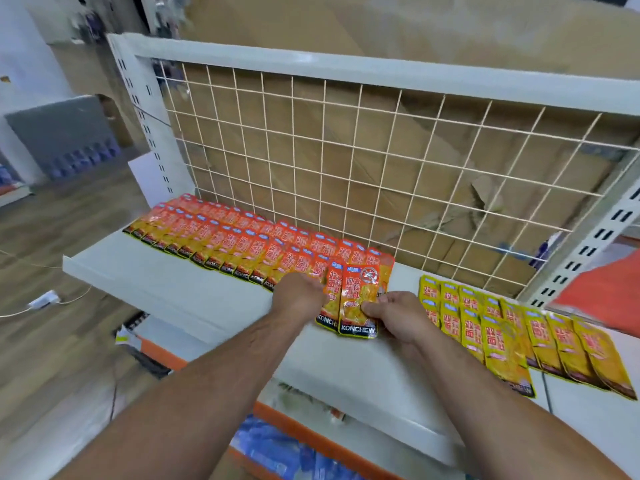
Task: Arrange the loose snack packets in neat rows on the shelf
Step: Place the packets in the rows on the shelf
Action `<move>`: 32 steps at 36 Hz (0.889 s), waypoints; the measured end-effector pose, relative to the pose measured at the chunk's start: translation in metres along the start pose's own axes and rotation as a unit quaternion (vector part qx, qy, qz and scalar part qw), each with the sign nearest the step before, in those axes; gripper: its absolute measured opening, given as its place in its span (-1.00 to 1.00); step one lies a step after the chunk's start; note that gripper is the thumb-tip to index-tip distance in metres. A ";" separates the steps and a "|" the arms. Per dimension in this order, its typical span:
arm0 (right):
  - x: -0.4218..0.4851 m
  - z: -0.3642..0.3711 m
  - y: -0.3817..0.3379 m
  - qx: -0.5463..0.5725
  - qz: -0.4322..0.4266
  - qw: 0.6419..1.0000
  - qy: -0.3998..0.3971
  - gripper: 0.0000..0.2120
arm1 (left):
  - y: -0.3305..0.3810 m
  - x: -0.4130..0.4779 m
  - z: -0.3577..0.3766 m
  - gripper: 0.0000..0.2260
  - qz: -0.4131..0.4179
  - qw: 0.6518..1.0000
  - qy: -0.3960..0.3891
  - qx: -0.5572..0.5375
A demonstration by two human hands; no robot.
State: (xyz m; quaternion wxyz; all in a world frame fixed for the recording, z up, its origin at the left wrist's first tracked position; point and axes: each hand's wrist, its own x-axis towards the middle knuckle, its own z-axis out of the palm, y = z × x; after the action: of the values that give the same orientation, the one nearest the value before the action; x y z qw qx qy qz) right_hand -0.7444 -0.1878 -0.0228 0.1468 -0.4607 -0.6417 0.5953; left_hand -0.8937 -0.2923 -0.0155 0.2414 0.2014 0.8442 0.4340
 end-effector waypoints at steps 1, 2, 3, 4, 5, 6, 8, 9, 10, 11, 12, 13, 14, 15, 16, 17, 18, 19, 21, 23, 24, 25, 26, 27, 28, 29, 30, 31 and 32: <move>0.002 0.000 0.000 0.002 0.004 1.000 -0.001 -0.74 | 0.002 0.004 0.001 -0.92 0.006 1.000 -0.002 0.020; 0.005 0.001 0.000 0.005 0.011 1.000 -0.001 -0.77 | 0.003 0.009 0.003 -0.91 0.014 0.999 -0.005 0.040; 0.008 0.001 0.000 0.007 0.017 1.000 0.004 -0.79 | 0.004 0.014 0.004 -0.91 0.022 0.998 -0.003 0.058; 0.012 0.002 0.000 0.006 0.020 1.000 0.010 -0.80 | 0.004 0.019 0.005 -0.92 0.025 0.998 -0.005 0.064; 0.015 0.002 0.000 0.000 0.022 1.000 0.015 -0.80 | 0.005 0.023 0.005 -0.94 0.025 0.997 -0.010 0.066; 0.018 0.002 0.001 -0.010 0.027 0.999 0.019 -0.80 | 0.005 0.028 0.006 -0.95 0.028 0.997 -0.012 0.075; 0.023 0.003 0.001 -0.019 0.037 0.999 0.027 -0.80 | 0.007 0.035 0.007 -0.95 0.044 0.993 -0.020 0.105; 0.023 0.004 0.001 -0.019 0.040 0.999 0.032 -0.81 | 0.007 0.039 0.007 -0.95 0.053 0.991 -0.022 0.122; 0.024 0.005 0.001 -0.018 0.044 0.998 0.038 -0.82 | 0.007 0.042 0.007 -0.94 0.063 0.988 -0.023 0.139; 0.023 0.006 0.000 -0.016 0.048 0.998 0.045 -0.82 | 0.007 0.044 0.007 -0.93 0.075 0.985 -0.024 0.154; 0.023 0.008 -0.001 -0.012 0.053 0.997 0.050 -0.82 | 0.006 0.047 0.007 -0.93 0.089 0.981 -0.024 0.168; 0.022 0.009 -0.002 -0.008 0.057 0.997 0.055 -0.82 | 0.005 0.050 0.007 -0.92 0.101 0.978 -0.026 0.179; 0.021 0.010 -0.003 -0.003 0.058 0.996 0.062 -0.81 | 0.005 0.053 0.007 -0.92 0.111 0.976 -0.028 0.186; 0.021 0.011 -0.004 0.003 0.057 0.996 0.069 -0.82 | 0.005 0.055 0.006 -0.91 0.119 0.974 -0.031 0.192; 0.020 0.012 -0.004 0.007 0.058 0.996 0.074 -0.83 | 0.005 0.057 0.005 -0.89 0.125 0.972 -0.035 0.198; 0.020 0.013 -0.005 0.009 0.059 0.995 0.079 -0.82 | 0.005 0.059 0.004 -0.86 0.131 0.969 -0.040 0.204; 0.019 0.014 -0.005 0.009 0.060 0.995 0.083 -0.80 | 0.004 0.062 0.004 -0.80 0.139 0.966 -0.046 0.211; 0.018 0.015 -0.006 0.008 0.061 0.994 0.087 -0.77 | 0.003 0.064 0.003 -0.75 0.146 0.963 -0.052 0.218; 0.017 0.017 -0.007 0.009 0.064 0.993 0.095 -0.74 | 0.001 0.066 0.002 -0.67 0.161 0.958 -0.061 0.229; 0.016 0.019 -0.009 0.012 0.068 0.992 0.105 -0.74 | -0.001 0.069 0.001 -0.63 0.179 0.952 -0.069 0.238; 0.016 0.020 -0.010 0.010 0.071 0.992 0.109 -0.74 | -0.002 0.070 0.000 -0.63 0.185 0.951 -0.073 0.236; 0.015 0.020 -0.011 0.008 0.073 0.991 0.111 -0.75 | -0.002 0.071 -0.001 -0.65 0.187 0.952 -0.077 0.229; 0.015 0.021 -0.013 0.006 0.076 0.991 0.112 -0.75 | -0.002 0.071 -0.001 -0.68 0.188 0.954 -0.082 0.220; 0.016 0.021 -0.014 0.005 0.079 0.991 0.111 -0.76 | -0.002 0.071 -0.002 -0.74 0.188 0.955 -0.085 0.215; 0.016 0.021 -0.015 0.005 0.083 0.991 0.109 -0.77 | -0.002 0.071 -0.004 -0.79 0.190 0.955 -0.087 0.213; 0.017 0.021 -0.016 0.004 0.085 0.990 0.108 -0.78 | -0.001 0.071 -0.005 -0.81 0.194 0.953 -0.087 0.214; 0.018 0.022 -0.017 0.004 0.087 0.991 0.106 -0.79 | -0.002 0.071 -0.006 -0.82 0.202 0.951 -0.087 0.218; 0.019 0.024 -0.018 0.004 0.088 0.991 0.103 -0.79 | -0.002 0.071 -0.008 -0.83 0.213 0.947 -0.085 0.223; 0.021 0.026 -0.019 0.004 0.089 0.991 0.099 -0.80 | -0.003 0.071 -0.009 -0.84 0.224 0.943 -0.082 0.230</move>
State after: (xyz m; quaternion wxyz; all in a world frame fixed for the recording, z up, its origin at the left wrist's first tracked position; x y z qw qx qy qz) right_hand -0.7824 -0.1852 -0.0196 0.1578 -0.5721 -0.5776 0.5605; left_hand -0.9565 -0.2601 -0.0298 0.1538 0.4706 0.8311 0.2532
